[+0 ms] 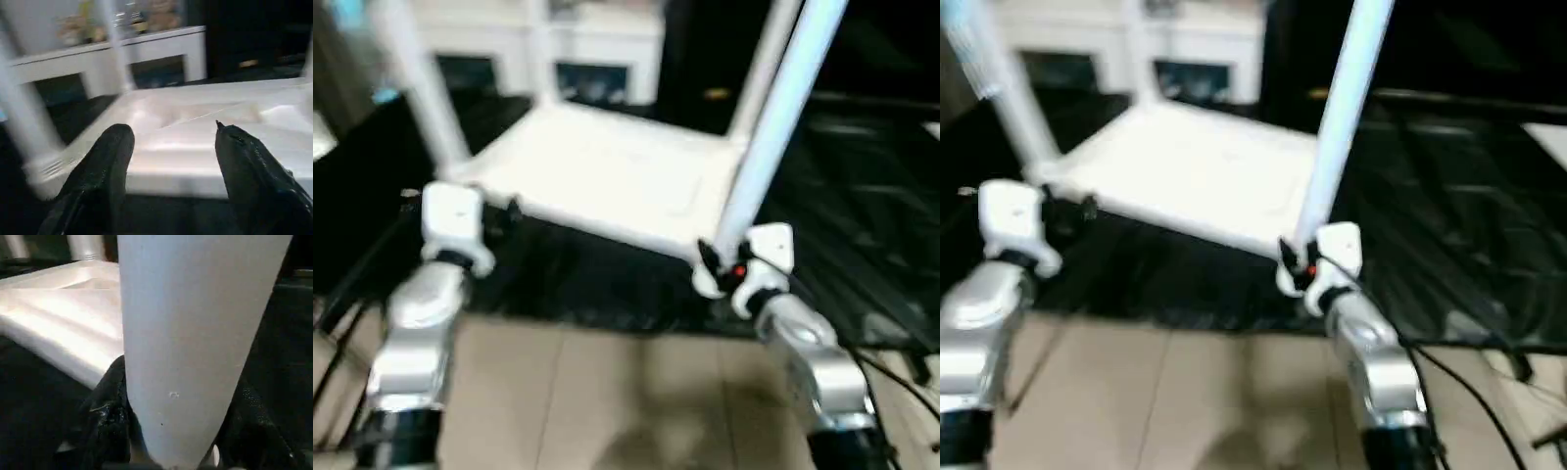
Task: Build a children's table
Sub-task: Move to table
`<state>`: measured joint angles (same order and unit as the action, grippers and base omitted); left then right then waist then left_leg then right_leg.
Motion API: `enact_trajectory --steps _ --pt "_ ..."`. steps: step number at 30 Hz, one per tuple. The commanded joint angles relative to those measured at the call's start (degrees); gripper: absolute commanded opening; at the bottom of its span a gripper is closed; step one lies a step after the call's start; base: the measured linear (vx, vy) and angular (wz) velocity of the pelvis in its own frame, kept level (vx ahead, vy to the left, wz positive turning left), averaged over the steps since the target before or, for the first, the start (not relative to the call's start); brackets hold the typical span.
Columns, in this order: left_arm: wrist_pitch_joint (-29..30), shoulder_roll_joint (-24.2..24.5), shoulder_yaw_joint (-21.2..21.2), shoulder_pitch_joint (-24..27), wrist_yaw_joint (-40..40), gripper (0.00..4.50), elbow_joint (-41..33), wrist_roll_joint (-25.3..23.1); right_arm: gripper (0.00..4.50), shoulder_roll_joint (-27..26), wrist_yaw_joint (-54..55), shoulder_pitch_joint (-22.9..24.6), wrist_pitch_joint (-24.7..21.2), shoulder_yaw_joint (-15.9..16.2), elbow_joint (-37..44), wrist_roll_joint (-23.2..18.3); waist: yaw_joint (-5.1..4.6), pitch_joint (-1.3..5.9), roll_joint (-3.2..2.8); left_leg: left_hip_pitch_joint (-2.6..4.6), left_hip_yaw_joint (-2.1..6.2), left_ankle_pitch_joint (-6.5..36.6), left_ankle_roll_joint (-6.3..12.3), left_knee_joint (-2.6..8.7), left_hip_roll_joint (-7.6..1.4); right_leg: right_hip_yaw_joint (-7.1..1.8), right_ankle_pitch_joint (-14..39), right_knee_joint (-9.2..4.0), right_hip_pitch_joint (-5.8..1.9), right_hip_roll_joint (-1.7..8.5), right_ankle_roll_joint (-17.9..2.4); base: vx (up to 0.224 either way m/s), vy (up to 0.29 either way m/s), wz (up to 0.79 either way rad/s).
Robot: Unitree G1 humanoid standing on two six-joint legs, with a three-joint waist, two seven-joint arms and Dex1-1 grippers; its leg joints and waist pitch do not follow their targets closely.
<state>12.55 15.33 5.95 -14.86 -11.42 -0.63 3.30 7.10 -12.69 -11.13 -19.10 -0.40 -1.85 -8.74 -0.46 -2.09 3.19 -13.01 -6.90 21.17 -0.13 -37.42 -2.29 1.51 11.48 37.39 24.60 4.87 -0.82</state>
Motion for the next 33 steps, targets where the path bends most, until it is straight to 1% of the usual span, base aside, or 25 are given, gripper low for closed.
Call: enact_trajectory --steps 1,2,3,4,5,6,7,8,9,10,11,12,13,14,15,16,17,18,20,21,22,23,25,31,33 --pt "0.2 0.2 -0.5 -0.6 -0.5 3.03 0.0 0.2 1.88 0.5 0.5 -0.4 0.9 -1.0 0.8 0.6 1.95 2.71 0.48 -1.5 -0.3 4.1 7.29 -4.53 -0.65 -8.68 46.0 -11.45 -6.81 6.66 -5.3 0.195 -0.085 0.2" --pt "0.1 0.1 -0.6 -0.7 -0.6 3.03 0.1 0.2 1.88 0.5 0.4 -0.3 0.9 -1.1 0.9 0.6 2.09 2.98 -0.3 -2.79 0.53 2.6 4.94 -5.52 -0.86 -10.5 49.3 -10.96 -8.25 7.96 -8.9 0.195 -0.085 0.2" --pt "0.1 0.1 -0.6 -0.7 -0.7 3.03 0.3 0.2 1.88 0.4 0.4 -0.3 1.0 -1.2 0.9 0.5 2.59 2.76 -1.17 -7.3 3.28 -2.1 0.02 -6.77 -2.55 -11.37 36.9 -8.85 -11.57 8.16 -16.0 0.198 -0.036 0.13" --pt "0.0 0.0 -0.7 -0.8 -0.8 3.03 0.5 0.1 1.88 0.3 0.4 -0.2 1.0 -1.4 1.1 0.3 2.58 2.62 -1.39 -8.14 3.85 -3.0 -0.89 -7.23 -3.22 -11.48 31.2 -8.68 -11.83 8.16 -18.6 0.181 0.003 0.13" --pt "0.0 -0.1 -0.8 -0.8 -1.0 3.03 0.7 0.1 1.88 0.3 0.5 0.0 1.1 -1.6 1.3 -0.1 3.03 2.77 -3.24 -6.48 3.63 -3.0 -5.21 -6.67 -3.66 -13.11 24.6 -9.21 -10.19 4.38 -20.8 0.181 0.003 0.13" --pt "0.0 -0.3 -0.8 -0.9 -1.0 3.03 0.8 0.1 1.88 0.4 0.6 0.0 1.2 -1.8 1.5 -0.2 2.51 1.24 -4.05 -6.3 3.82 -4.4 -7.68 -0.05 -5.07 -10.03 22.2 -7.8 -8.46 -1.69 -15.8 0.146 0.033 -0.04" --pt "-0.1 -0.3 -0.8 -0.9 -1.0 3.03 0.9 0.1 1.88 0.4 0.6 0.0 1.3 -1.8 1.5 -0.2 1.76 1.5 -5.54 -4.26 3.69 -4.5 -9.11 4.17 -6.51 -7.08 20.9 -6.05 -6.68 -4.91 -10.7 0.148 0.092 -0.39" --pt "0.0 -0.3 -0.9 -1.0 -1.1 3.03 0.9 0.1 1.88 0.5 0.6 0.0 1.2 -1.9 1.5 -0.3 -0.35 0.96 -7.69 -0.6 7.98 0.0 -10.71 7.97 -11.87 -3.08 20.3 1.78 -0.29 -5.64 -4.7 0.148 0.092 -0.39" --pt "-0.1 -0.3 -1.0 -1.0 -1.1 3.03 1.0 0.1 1.88 0.6 0.6 -0.1 1.1 -2.1 1.5 -0.5 0.1 2.92 -6.31 3.74 8.5 3.0 -10.0 8.43 -17.12 -0.05 15.1 6.84 2.19 -1.84 -0.1 0.183 0.093 -0.41" --pt "-0.1 -0.3 -1.2 -1.0 -1.1 3.03 1.0 0.2 1.88 0.7 0.6 -0.1 1.0 -2.2 1.5 -0.5 0.51 2.77 -6.66 3.41 6.38 1.4 -11.12 8.4 -16.63 1.17 11.1 7.17 2.93 -1.3 0.8 0.179 0.042 -0.37" --pt "-0.1 -0.3 -1.3 -1.0 -1.2 3.03 1.0 0.3 1.88 0.8 0.5 -0.1 1.3 -2.3 1.6 -0.5 0.36 2.36 -5.57 1.52 7.06 -1.9 -5.8 9.01 -12.91 2.82 3.7 6.38 1.79 -0.87 0.6 0.179 0.042 -0.37" --pt "-0.3 -0.5 -1.3 -1.0 -1.6 3.03 1.0 0.7 1.88 1.0 0.4 -0.2 1.5 -2.3 1.8 -0.5 -1.08 3.13 -5.72 4.56 5.38 -4.8 2.54 8.63 -9.93 3.97 -2.1 3.29 3.61 -0.48 -1.7 0.19 0.016 -0.2" --pt "-0.3 -0.7 -1.5 -0.9 -2.8 3.03 0.7 2.0 1.88 1.0 0.2 -0.2 1.4 -2.6 2.0 -0.7 -1.9 3.63 -3.93 5.07 3.47 -7.9 6.72 6.9 -7.16 2.92 -7.4 -0.68 2.29 1.21 -4.7 0.232 -0.036 0.04" --pt "-0.2 -0.7 -1.6 -0.8 -3.1 3.03 0.6 2.3 1.88 1.1 0.2 -0.2 1.4 -2.7 2.0 -0.8 -1.62 4.01 -2.4 3.01 1.6 -9.1 7.8 5.08 -4.42 1.2 -9.6 -2.63 -0.63 2.61 -6.9 0.232 -0.036 0.04" --pt "0.1 -0.3 -2.2 -0.7 -5.7 3.03 0.4 3.6 1.88 1.1 -0.2 -0.4 1.3 -3.5 2.2 -1.3 1.33 4.32 0.14 -5.74 -0.18 -3.4 7.82 -2.27 -0.29 -7.93 -8.6 -6.39 -10.65 9.1 -16.8 0.243 -0.059 0.1" --pt "0.1 -0.3 -2.2 -0.7 -5.7 3.03 0.4 3.6 1.88 1.1 -0.2 -0.4 1.3 -3.5 2.2 -1.3 2.13 5.39 0.23 -7.55 0.91 -4.2 6.46 -4.47 -1.37 -9.89 -16.0 -5.63 -12.64 10.99 -21.6 0.206 -0.027 0.07" --pt "0.5 0.1 -2.4 -0.9 -8.7 3.03 1.0 5.5 1.88 1.3 -1.0 -0.6 0.9 -4.5 2.5 -2.5 2.86 5.34 -0.64 -11.8 3.69 -17.0 1.29 -4.09 -4.15 -8.26 -62.5 -0.13 -13.57 9.34 -24.1 0.206 -0.027 0.07" --pt "0.1 0.4 -2.6 -1.3 -10.3 3.03 1.8 6.1 1.88 1.7 -2.0 -0.6 0.8 -4.8 3.0 -3.2 3.33 5.4 -1.26 -13.0 4.12 -22.9 1.07 -1.32 -5.59 -6.98 -84.4 2.01 -12.67 6.95 -21.4 0.0 0.0 0.0" --pt "-1.5 1.2 -3.3 -2.0 -13.7 3.03 3.0 6.9 1.88 2.4 -3.2 -0.6 0.7 -5.1 3.5 -3.9 3.29 5.19 -4.62 -11.54 3.19 -39.0 1.38 3.39 -6.21 -1.97 -75.4 3.4 -9.41 0.33 -14.2 -0.181 -0.046 -0.05" --pt "-2.5 1.7 -3.8 -2.3 -15.8 3.03 3.6 7.4 1.88 2.8 -3.6 -0.7 0.6 -5.2 3.6 -4.3 1.97 4.85 -6.29 -8.22 4.95 -53.1 5.25 1.72 -9.87 0.62 -45.6 3.39 -4.95 -2.37 -7.5 -0.169 -0.04 -0.26" --pt "-3.2 2.1 -4.2 -2.8 -17.9 3.03 4.3 7.8 1.88 3.1 -3.9 -0.8 0.5 -5.2 3.6 -4.6 2.26 3.95 -6.54 -7.69 6.13 -48.4 7.81 3.75 -13.35 -0.25 -16.2 0.81 -3.75 0.58 -5.1 -0.055 -0.009 -0.16" --pt "-4.4 3.5 -5.4 -3.3 -22.6 3.03 5.4 8.4 1.88 3.9 -5.0 -1.0 0.6 -5.5 3.7 -5.2 2.66 3.76 -5.75 -7.8 5.31 -39.5 7.88 3.74 -13.42 -1.17 -10.5 -0.62 -3.77 1.79 -5.7 -0.055 -0.009 -0.16" --pt "-5.7 6.4 -7.7 -4.8 -31.3 3.03 7.8 9.2 1.88 5.2 -7.4 -1.4 0.0 -6.5 4.2 -7.5 4.61 3.31 -4.23 -8.93 0.21 -13.8 1.68 4.15 -9.27 -2.41 -5.3 -3.69 -5.62 2.68 -11.7 -0.026 0.009 0.05" --pt "-8.0 11.1 -12.7 -9.7 -45.0 3.03 14.2 8.7 1.87 7.2 -11.4 -2.3 -1.9 -8.0 4.3 -10.2 4.27 1.86 -4.75 -6.9 -1.22 9.2 -5.32 7.12 -10.37 -2.23 20.3 -5.8 -4.54 2.72 -8.3 -0.047 0.009 0.07" --pt "-10.3 11.7 -16.1 -12.8 -49.6 3.03 18.7 6.3 1.87 8.4 -13.0 -2.8 -1.5 -7.8 4.0 -10.5 4.2 2.26 -4.87 -7.07 -1.13 8.4 -5.82 7.21 -10.41 -2.33 18.7 -5.58 -4.78 2.94 -7.9 0.0 0.0 0.0"
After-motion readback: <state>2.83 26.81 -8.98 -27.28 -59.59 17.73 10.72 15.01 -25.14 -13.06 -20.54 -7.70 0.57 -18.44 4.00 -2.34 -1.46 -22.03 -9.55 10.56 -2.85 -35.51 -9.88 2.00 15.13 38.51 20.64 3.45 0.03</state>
